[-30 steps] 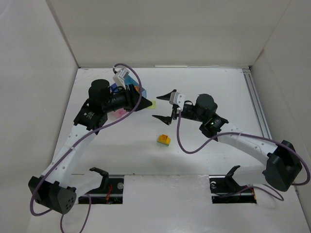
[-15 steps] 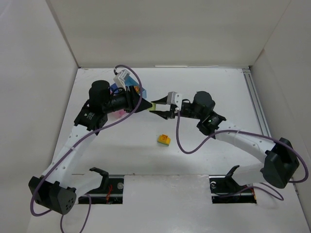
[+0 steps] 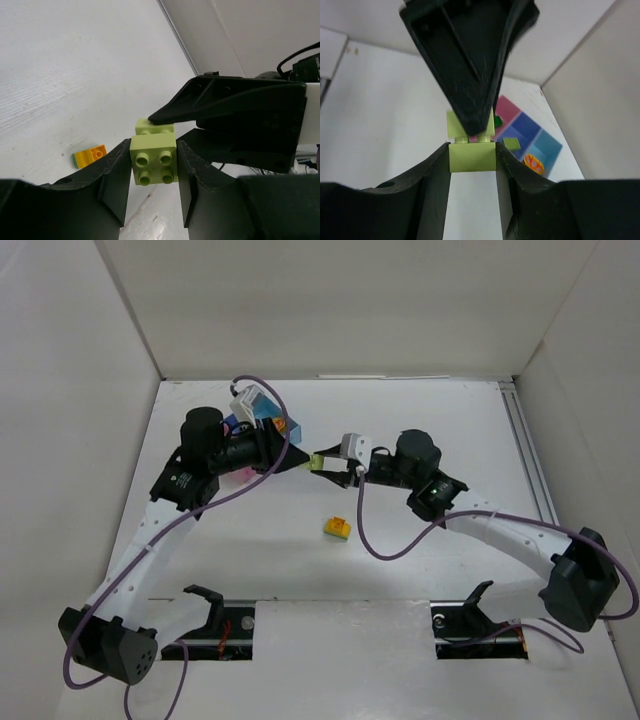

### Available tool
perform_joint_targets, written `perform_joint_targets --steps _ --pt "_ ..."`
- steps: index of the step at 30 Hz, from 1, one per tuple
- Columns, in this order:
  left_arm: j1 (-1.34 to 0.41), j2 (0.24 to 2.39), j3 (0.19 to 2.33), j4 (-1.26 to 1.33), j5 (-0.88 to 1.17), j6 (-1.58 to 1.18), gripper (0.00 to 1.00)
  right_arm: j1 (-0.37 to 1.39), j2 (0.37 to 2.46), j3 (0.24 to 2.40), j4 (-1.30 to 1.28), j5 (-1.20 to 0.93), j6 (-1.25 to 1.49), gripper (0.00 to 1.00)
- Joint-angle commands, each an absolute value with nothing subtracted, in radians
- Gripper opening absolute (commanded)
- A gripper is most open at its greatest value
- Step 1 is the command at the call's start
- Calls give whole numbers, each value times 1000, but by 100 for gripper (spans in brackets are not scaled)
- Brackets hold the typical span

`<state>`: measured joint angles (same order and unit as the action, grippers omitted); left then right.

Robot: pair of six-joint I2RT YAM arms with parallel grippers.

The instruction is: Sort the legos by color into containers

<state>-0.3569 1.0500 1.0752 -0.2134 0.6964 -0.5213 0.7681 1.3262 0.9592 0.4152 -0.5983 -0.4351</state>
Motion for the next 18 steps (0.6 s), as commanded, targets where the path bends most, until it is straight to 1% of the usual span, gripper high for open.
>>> perform_joint_targets --steps 1,8,11,12,13,15,16,18 --pt "-310 1008 1098 -186 676 -503 0 727 1269 945 299 -503 -468 0" --pt "-246 1028 1117 -196 667 -492 0 681 1213 882 290 -423 -448 0" --pt "-245 1049 1141 -230 585 -492 0 667 1213 882 278 -433 -448 0" --pt "-245 1075 1152 -251 539 -508 0 667 1213 882 278 -420 -434 0" --pt "-245 1092 1163 -277 409 -521 0 667 1213 882 278 -391 -425 0" --pt "-245 1130 1196 -346 283 -558 0 667 1236 891 278 -348 -396 0" --pt "-245 1175 1207 -366 181 -571 0 667 1245 903 278 -298 -382 0" --pt "-245 1222 1247 -418 88 -600 0 658 1265 929 264 -253 -364 0"
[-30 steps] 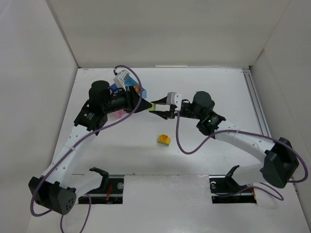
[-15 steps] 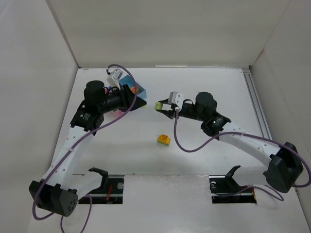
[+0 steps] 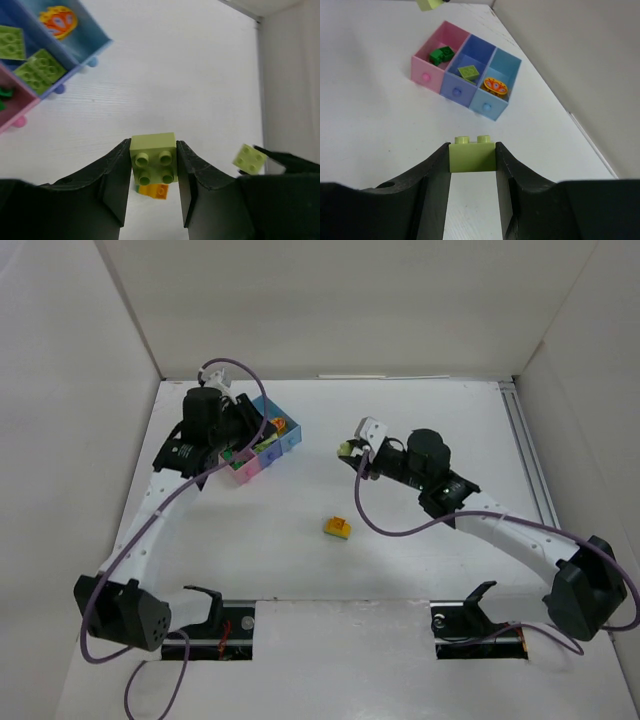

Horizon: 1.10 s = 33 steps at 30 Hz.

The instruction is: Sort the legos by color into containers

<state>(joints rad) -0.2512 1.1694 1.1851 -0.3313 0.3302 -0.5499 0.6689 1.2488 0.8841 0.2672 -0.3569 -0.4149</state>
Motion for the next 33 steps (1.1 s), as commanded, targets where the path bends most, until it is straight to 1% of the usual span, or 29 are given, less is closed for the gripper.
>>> perform_joint_targets --steps 1,2,5,8,12,13,16,17,21,23,27,33 --pt "-245 1247 1262 -435 48 -600 0 658 1285 930 249 -238 -354 0" --pt "-255 1296 1278 -445 -27 -612 0 647 1295 945 236 -238 -344 0" --pt "-255 1392 1324 -445 -142 -623 0 638 1328 968 236 -238 -333 0" --pt "-255 1480 1417 -445 -170 -623 0 638 1356 986 236 -216 -322 0" --pt "-255 1655 1571 -475 -254 -614 0 627 1365 996 227 -192 -313 0" --pt "-255 1682 1635 -485 -255 -614 0 627 1365 996 227 -178 -313 0" --pt "-236 1796 1722 -497 -255 -592 0 617 1376 1017 209 -126 -313 0" --pt "-236 1825 1793 -526 -255 -583 0 617 1387 1043 192 -126 -313 0" --pt "-227 1965 1959 -595 -245 -557 0 580 1396 1078 170 -114 -313 0" --pt "-227 2018 2000 -606 -236 -545 0 569 1407 1088 161 -114 -302 0" --pt "-218 2059 2051 -606 -225 -535 0 549 1416 1097 161 -114 -302 0" --pt "-218 2103 2060 -578 -178 -525 0 529 1443 1106 161 -123 -302 0"
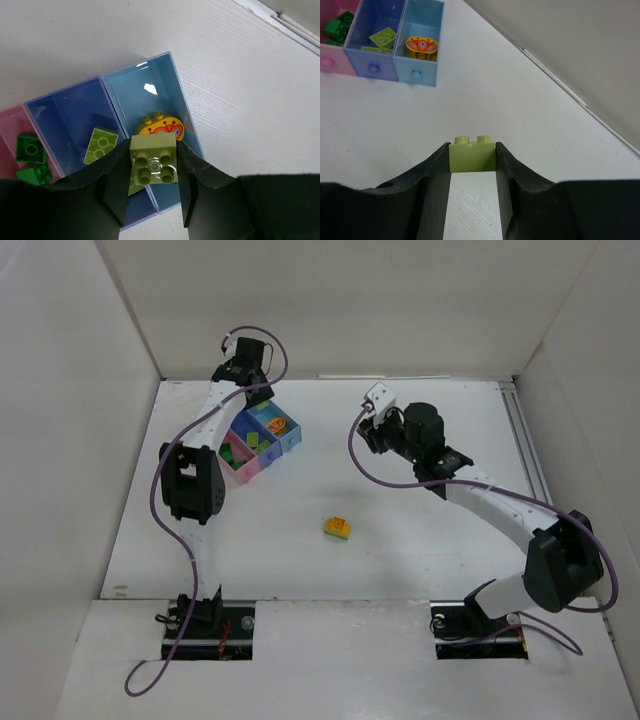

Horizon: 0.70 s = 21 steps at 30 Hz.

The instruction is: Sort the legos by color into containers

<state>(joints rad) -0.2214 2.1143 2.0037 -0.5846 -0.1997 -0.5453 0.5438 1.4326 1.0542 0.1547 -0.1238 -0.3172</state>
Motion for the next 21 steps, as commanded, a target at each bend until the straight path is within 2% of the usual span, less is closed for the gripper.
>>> perform_joint_targets --steps 1,14,21 --pt "-218 2115 2060 -578 -178 -525 0 520 1443 1106 161 -133 -302 0" --pt "-218 2152 2069 -588 -158 -534 0 491 1453 1106 161 -173 -302 0" --pt "-218 2024 1947 -597 -202 -554 0 482 1453 1097 161 -202 -302 0"
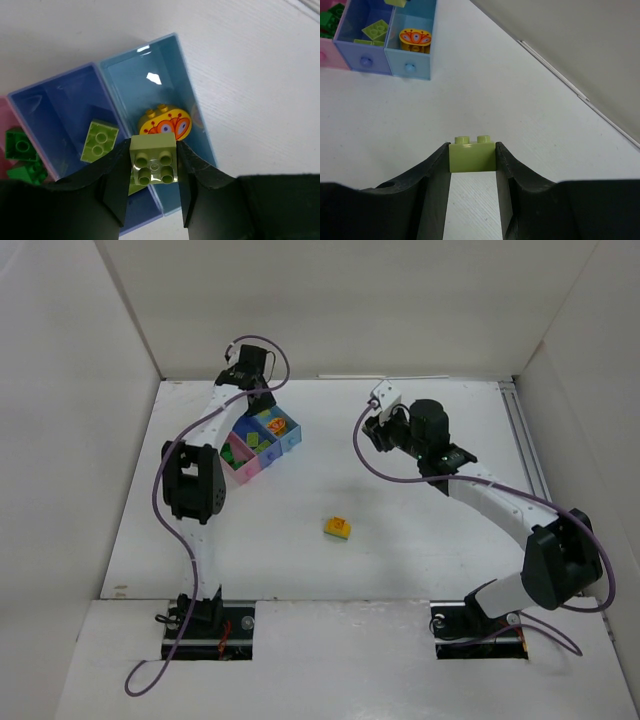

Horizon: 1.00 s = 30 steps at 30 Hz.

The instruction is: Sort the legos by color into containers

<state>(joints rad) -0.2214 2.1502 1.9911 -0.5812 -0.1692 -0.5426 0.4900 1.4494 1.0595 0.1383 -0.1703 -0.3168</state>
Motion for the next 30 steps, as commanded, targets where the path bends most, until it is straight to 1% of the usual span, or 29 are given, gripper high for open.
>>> perform_joint_targets --steps 1,5,12,15,17,21,22,25,27,29,30 --pt "-218 2004 1893 -585 -215 -563 0 482 1453 1097 161 -202 -302 0" --pt "-218 1950 1807 -568 -229 -572 0 482 1462 1097 161 -222 -302 0" --pt "-218 1940 1776 -587 -239 -591 1 472 1471 1097 161 -261 -302 0" --pt "-218 1940 1776 -598 -253 -603 7 472 1480 1097 161 -272 -302 0" --pt "-218 1940 1776 -598 -268 -603 8 472 1480 1097 161 -272 -302 0" --pt "-218 1931 1767 -598 -282 -614 14 472 1480 1097 161 -272 -302 0" --pt "-218 1931 1767 -598 -282 -614 21 472 1480 1097 161 -272 -302 0" --pt "-218 1931 1767 -598 -273 -614 30 472 1489 1097 161 -293 -302 0" --pt "-218 1931 1767 -598 -273 -603 32 472 1489 1106 161 -293 -302 0" --pt "-218 1913 1743 -589 -273 -603 35 472 1489 1106 161 -293 -302 0" --pt "-218 1913 1743 -589 -273 -603 39 472 1489 1106 161 -302 -302 0"
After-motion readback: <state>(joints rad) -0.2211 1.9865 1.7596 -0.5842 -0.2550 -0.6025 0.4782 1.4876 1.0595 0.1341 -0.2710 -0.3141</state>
